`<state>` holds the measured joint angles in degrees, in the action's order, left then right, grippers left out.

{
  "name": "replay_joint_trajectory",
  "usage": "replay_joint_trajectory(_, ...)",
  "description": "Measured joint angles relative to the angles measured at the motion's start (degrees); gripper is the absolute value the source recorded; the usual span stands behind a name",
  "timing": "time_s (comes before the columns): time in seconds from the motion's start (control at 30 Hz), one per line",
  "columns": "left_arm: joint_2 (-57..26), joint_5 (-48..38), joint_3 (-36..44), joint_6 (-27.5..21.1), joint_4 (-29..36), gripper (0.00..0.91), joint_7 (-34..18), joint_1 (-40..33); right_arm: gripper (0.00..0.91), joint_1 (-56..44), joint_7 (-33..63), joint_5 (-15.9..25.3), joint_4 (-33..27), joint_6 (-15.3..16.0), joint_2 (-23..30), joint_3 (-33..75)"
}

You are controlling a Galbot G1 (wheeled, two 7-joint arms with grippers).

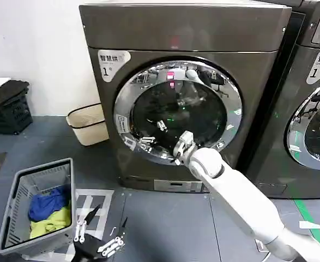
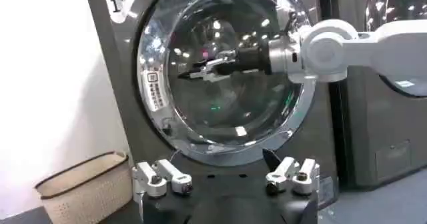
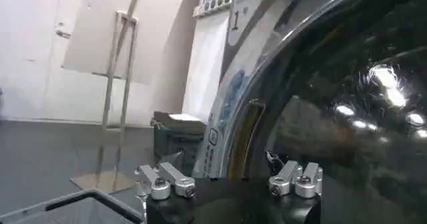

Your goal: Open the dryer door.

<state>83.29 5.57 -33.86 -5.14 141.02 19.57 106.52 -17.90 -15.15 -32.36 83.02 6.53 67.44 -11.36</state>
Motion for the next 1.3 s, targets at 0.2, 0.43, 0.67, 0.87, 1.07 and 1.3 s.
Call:
replay_joint_trajectory(0.2,0.0,0.0,-0.2,0.0,0.4,0.907,0.0,0.1,0.907,1.5,-0.3,0.0,-2.5,0.0,1.8,-0.7)
replay_joint_trajectory(0.43,0.0,0.0,-0.3,0.0,1.0,0.907,0.0,0.4,0.907,2.5,-0.6,0.5,-4.6,-0.1,3.5,-1.3)
replay_joint_trajectory(0.67,-0.1,-0.1,-0.4,0.0,1.0,0.907,0.0,0.5,0.907,3.6,-1.0,1.2,-6.7,-0.5,5.3,-1.9)
replay_joint_trajectory(0.87,-0.2,-0.2,-0.6,0.0,1.2,0.907,0.0,0.6,0.907,4.6,-1.5,1.5,-9.0,-0.8,6.7,-2.3)
replay_joint_trajectory(1.07,-0.2,-0.3,-0.7,0.0,1.4,0.907,0.0,0.6,0.907,5.5,-2.7,2.0,-11.2,-1.7,7.9,-2.4)
replay_joint_trajectory(1.3,-0.2,-0.3,-0.8,0.0,1.4,0.907,0.0,0.6,0.907,6.3,-4.9,2.2,-12.9,-2.0,8.7,-2.4)
